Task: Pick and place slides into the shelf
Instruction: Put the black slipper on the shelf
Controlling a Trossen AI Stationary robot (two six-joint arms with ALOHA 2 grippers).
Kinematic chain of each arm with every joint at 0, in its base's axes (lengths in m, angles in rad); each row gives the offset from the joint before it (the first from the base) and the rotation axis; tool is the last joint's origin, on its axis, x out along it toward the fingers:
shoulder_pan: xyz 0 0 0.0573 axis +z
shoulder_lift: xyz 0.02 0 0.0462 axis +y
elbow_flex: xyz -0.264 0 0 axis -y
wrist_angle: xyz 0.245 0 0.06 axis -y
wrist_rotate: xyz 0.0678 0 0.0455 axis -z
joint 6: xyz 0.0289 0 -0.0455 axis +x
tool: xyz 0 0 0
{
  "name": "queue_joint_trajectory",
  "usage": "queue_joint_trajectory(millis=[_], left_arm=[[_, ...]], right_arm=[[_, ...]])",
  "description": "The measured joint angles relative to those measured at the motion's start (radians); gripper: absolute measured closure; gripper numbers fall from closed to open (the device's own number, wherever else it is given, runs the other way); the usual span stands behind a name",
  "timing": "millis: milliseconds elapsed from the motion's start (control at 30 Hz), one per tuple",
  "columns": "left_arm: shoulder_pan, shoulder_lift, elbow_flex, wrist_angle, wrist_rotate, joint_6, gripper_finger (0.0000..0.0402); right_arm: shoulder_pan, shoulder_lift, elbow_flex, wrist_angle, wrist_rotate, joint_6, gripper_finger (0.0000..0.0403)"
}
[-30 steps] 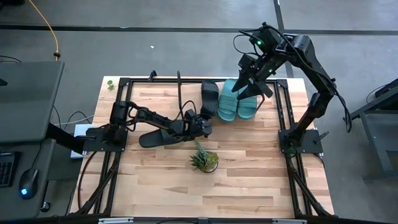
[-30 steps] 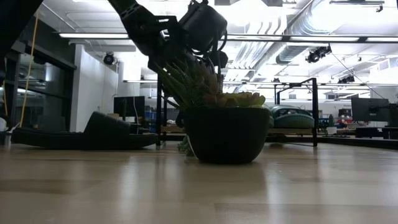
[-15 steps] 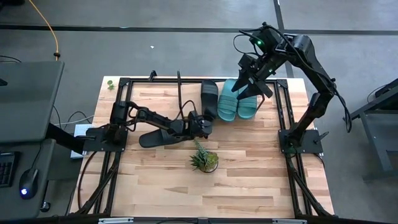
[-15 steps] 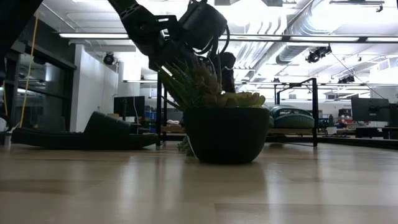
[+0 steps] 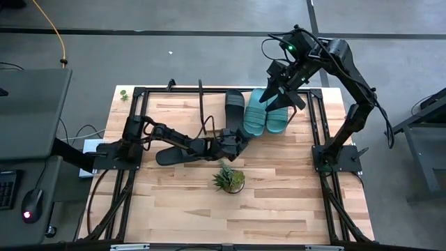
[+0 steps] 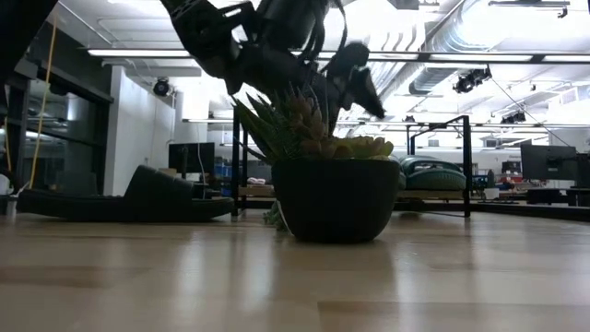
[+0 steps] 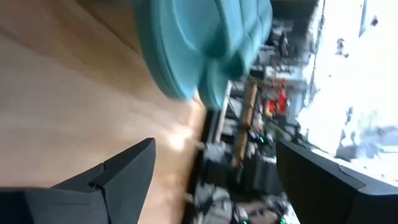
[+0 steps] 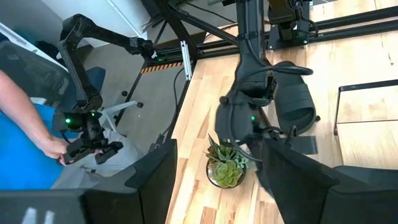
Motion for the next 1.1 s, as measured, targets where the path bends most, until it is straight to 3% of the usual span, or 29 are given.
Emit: queue_joint_trajectory(millis=[333, 567, 933, 1100], left_arm=[[-0.013, -0.061, 0.000, 0.072, 0.116, 0.195, 0.0117], [-0.015, -0.186, 0.000, 0.023, 0.127, 0.360, 0.0132], [-0.015, -0.372, -0.001, -0.248, 0.299, 0.554, 0.0135], [-0.016, -0.472, -0.001, -0.424, 0.309, 0.590, 0.0135]], right_arm=[[0.003, 0.000, 0.000, 0.016, 0.059, 0.041, 0.0178], [0.013, 0.000, 0.000, 0.016, 0.061, 0.071, 0.0178], [0.102, 0.015, -0.001, 0.063, 0.138, 0.121, 0.0178], [0.126, 0.024, -0.001, 0.144, 0.192, 0.196, 0.0178]])
